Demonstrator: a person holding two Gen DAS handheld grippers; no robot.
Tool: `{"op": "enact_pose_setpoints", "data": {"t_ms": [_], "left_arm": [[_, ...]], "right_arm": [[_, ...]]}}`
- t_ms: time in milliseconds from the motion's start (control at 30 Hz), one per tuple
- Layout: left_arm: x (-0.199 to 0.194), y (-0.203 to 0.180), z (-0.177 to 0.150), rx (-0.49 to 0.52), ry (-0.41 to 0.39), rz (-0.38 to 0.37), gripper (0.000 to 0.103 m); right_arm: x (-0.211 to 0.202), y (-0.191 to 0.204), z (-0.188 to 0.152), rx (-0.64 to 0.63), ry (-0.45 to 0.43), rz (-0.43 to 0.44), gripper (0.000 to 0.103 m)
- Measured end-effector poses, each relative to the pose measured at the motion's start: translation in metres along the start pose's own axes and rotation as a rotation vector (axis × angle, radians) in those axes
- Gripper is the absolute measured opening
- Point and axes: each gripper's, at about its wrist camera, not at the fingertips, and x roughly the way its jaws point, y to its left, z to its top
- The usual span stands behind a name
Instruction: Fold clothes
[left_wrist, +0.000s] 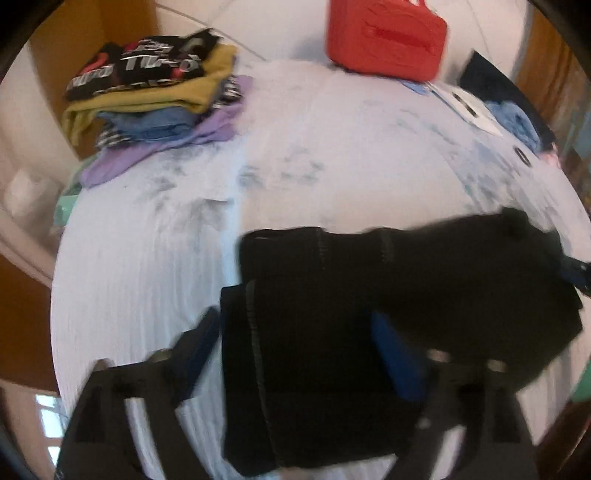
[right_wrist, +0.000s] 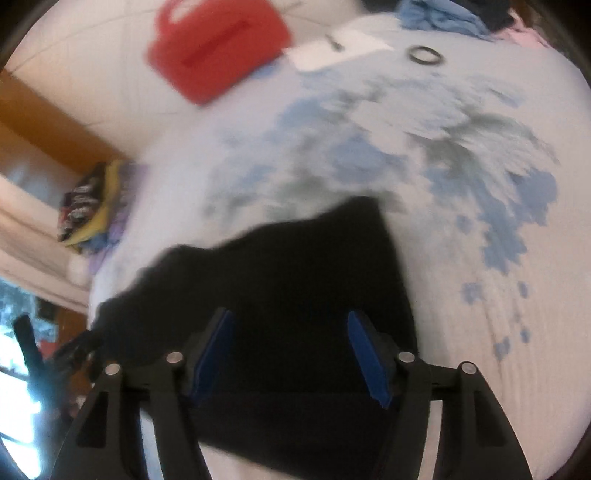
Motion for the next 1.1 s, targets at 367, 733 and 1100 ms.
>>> {"op": "enact_pose_setpoints", "data": {"t_ms": [367,733,1100], "left_arm": [[-0.042,0.023,-0.024,-0.038,-0.033,-0.033,0.103],[-0.007,0.029,-0.028,-0.07,0.046,-0.05,0.103],[-0.029,0.045,-0.022,-0.057,0.027,-0.09,0.103]], "right_arm": [[-0.059,-0.014,-0.03,0.019,-0.087,-0.203,0.086],[-0.028,-0.03,-0.049,0.095,-0.053,-0.186,0.087],[-0.059,0.023,-0.046,0.046,-0.18,-0.06,0.017]]}}
